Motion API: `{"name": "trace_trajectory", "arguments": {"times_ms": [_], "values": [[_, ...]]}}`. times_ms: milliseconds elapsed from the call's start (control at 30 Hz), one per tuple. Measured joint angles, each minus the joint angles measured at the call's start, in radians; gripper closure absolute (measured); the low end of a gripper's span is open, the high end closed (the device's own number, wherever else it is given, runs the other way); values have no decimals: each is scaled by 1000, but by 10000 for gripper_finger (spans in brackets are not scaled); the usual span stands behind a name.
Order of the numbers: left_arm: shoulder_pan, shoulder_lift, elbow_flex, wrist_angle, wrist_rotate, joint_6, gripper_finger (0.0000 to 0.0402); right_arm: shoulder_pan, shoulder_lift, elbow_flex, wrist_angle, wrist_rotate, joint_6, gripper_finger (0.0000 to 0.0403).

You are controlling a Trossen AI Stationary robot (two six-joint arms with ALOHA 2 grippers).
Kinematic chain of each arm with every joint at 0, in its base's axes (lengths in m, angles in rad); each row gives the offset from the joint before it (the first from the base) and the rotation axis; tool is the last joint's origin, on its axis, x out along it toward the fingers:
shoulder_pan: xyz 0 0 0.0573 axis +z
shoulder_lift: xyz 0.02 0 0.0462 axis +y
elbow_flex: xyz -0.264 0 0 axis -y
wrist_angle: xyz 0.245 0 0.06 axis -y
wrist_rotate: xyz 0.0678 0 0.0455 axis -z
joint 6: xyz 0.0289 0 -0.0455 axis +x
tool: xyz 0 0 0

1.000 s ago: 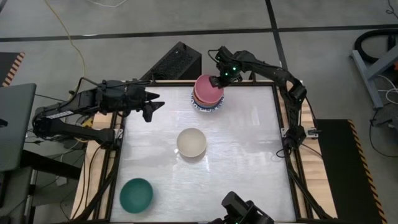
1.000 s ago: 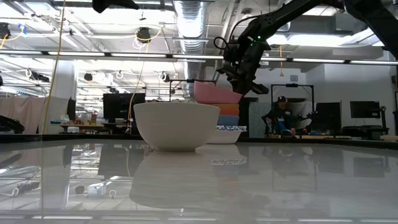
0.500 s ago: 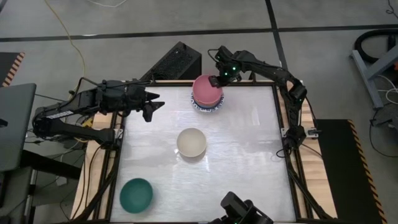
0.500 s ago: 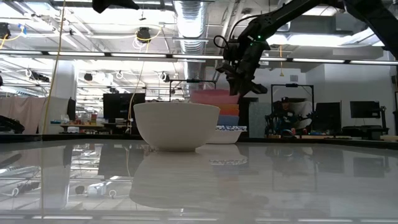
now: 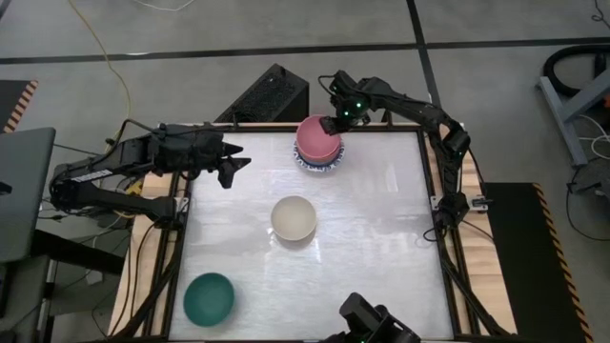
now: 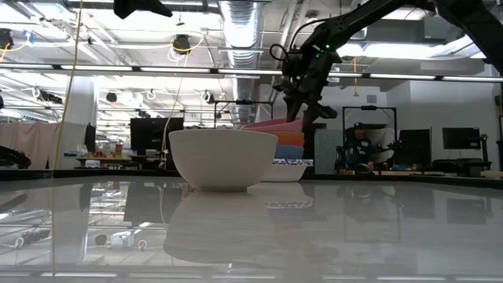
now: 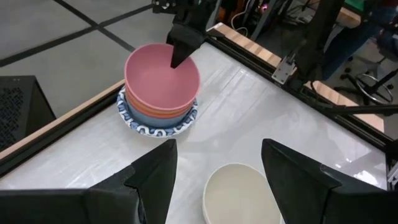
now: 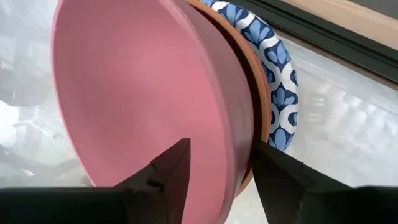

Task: Nest bowls inside each other
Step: Stack the pink bowl on top of the light orange bowl, then stack the white bowl on top of the pink bowl

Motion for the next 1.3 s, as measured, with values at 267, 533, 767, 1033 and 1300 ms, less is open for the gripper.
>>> {"name": "trace_trajectory", "arguments": {"times_ms": [267,533,767,1033,1300], "values": [[0,0,0,1,-3,0,177,0,-5,0,-37,-1,-96,211],[0,0,0,2,-4,6,177,18,-5,0,-46,54,-138,176],[0,0,0,3,-4,11,177,34,-5,0,-45,54,-138,148],[0,0,0,3,-5,11,177,44,-5,0,-46,56,-138,148],[0,0,0,3,-5,11,177,44,-5,96,-111,131,-150,148]]}}
